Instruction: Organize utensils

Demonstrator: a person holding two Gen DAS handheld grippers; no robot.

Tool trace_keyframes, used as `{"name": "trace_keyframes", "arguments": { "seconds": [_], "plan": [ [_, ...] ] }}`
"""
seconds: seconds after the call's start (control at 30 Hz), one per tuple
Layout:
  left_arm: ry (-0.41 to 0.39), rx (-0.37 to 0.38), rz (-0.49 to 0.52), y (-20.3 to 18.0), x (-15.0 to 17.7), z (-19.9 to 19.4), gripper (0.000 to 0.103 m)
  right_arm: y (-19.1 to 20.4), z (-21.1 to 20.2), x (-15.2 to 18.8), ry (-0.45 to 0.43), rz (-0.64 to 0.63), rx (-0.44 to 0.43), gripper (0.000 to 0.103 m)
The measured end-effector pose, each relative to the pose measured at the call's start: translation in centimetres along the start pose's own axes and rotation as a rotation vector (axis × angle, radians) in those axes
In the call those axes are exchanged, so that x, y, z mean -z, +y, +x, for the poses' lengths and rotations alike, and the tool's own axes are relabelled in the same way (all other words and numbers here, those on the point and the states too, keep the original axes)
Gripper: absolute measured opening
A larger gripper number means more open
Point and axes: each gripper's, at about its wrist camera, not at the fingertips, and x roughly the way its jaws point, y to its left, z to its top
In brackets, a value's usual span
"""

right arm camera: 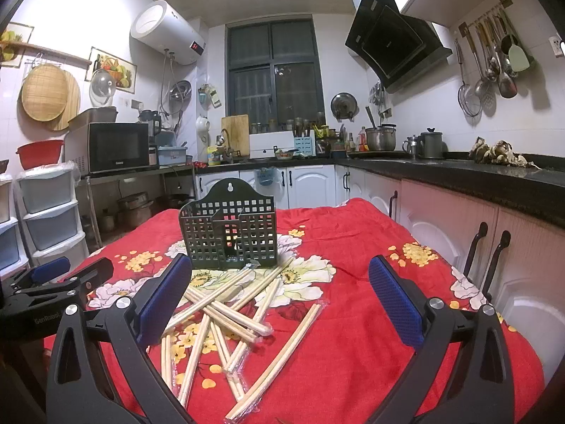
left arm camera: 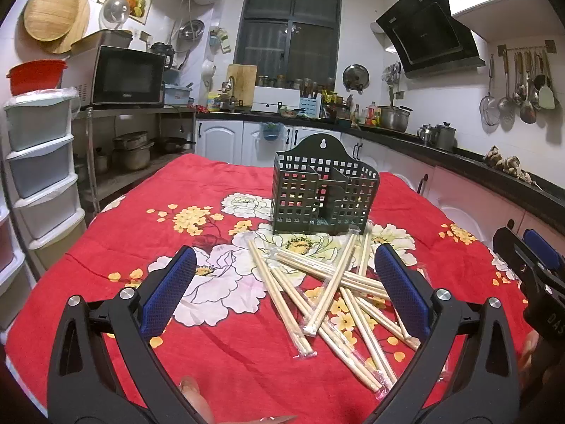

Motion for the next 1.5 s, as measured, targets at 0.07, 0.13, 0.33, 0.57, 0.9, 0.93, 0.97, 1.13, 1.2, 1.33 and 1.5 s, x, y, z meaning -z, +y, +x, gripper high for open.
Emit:
{"name": "trace_keyframes", "arguments": {
  "seconds": [0.07,0.13,0.33,0.57,0.9,0.93,0.97,1.13,1.2,1.33,1.5],
  "plan": [
    [-0.001,0.001,0.000,0.0,0.0,0.0,0.093,0.0,0.0,0.0,0.000,0.000,-0.001,0.097],
    [0.000,0.001,-0.001,0.0,0.0,0.0,0.093,0.0,0.0,0.0,0.001,0.001,-0.002,0.097],
    [-0.001,0.001,-0.001,0.0,0.0,0.0,0.093,0.0,0.0,0.0,-0.001,0.001,-0.001,0.097],
    [0.000,0.002,-0.002,0.0,0.0,0.0,0.093,0.0,0.0,0.0,0.000,0.002,-0.002,0.097],
    [0.001,0.003,-0.003,0.0,0.0,0.0,0.093,0.0,0.0,0.1,-0.001,0.004,-0.002,0.097],
    [0.001,0.003,-0.003,0.0,0.0,0.0,0.093,0.0,-0.1,0.1,-0.002,0.003,-0.002,0.097],
    [0.001,0.003,-0.004,0.0,0.0,0.0,0.093,0.0,-0.1,0.0,-0.003,0.003,-0.002,0.097],
    [0.005,0.001,-0.008,0.0,0.0,0.0,0.093,-0.2,-0.1,0.2,0.002,0.003,-0.004,0.097],
    [0.011,0.000,-0.011,-1.6,-0.2,0.8,0.093,0.0,0.2,0.0,0.002,0.004,-0.004,0.097],
    [0.010,-0.005,-0.012,-2.4,0.0,0.9,0.093,0.2,0.3,0.0,0.010,0.005,-0.009,0.097],
    [0.019,-0.004,-0.023,-1.1,0.0,0.7,0.093,0.1,0.3,0.5,0.019,0.003,-0.014,0.097]
  ]
}}
